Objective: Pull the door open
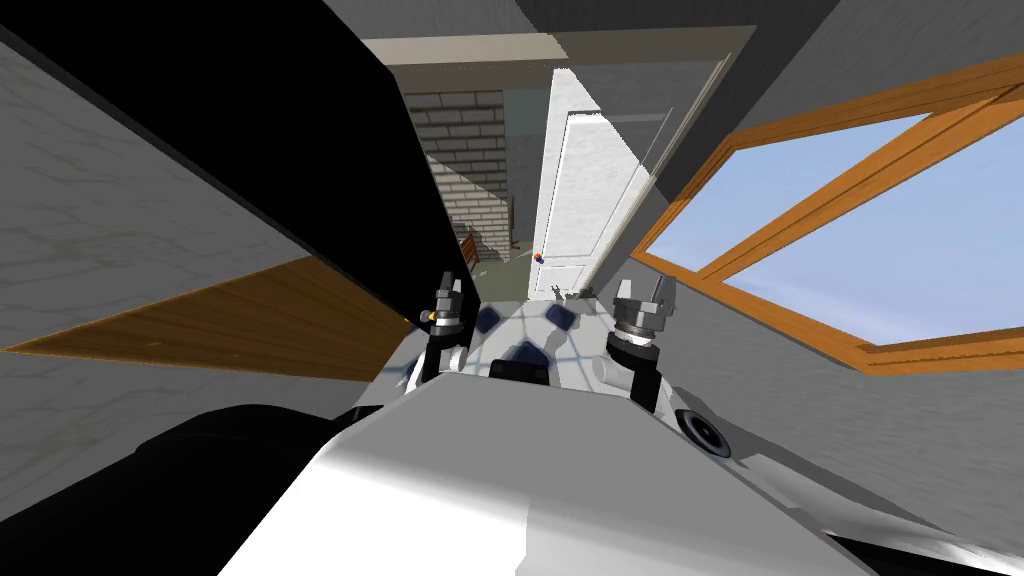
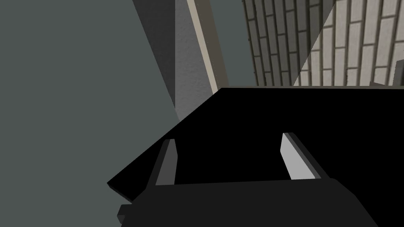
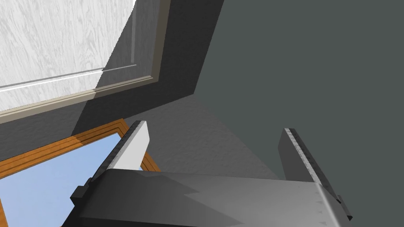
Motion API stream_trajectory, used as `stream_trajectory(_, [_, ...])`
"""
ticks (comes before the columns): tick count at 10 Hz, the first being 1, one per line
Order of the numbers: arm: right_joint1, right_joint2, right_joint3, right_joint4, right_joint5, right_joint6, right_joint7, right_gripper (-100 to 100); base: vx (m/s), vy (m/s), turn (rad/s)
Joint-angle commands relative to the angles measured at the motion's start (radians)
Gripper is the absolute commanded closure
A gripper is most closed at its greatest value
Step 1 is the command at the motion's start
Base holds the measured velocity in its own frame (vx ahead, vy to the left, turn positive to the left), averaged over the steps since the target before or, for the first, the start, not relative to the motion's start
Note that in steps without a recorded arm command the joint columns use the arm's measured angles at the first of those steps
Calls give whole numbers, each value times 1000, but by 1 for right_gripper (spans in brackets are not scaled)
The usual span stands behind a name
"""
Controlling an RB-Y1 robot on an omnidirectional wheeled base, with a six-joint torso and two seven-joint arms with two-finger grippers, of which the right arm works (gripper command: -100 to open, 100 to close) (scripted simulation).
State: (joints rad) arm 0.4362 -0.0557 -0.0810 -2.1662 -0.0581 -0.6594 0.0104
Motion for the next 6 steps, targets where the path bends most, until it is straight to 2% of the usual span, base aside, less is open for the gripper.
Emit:
stream_trajectory(1, [-8, -4, -1, 30, 13, -5, 29, -100, 129, 1, 1])
stream_trajectory(6, [-37, -17, -10, 119, 44, -19, 97, -100, 100, 13, 1])
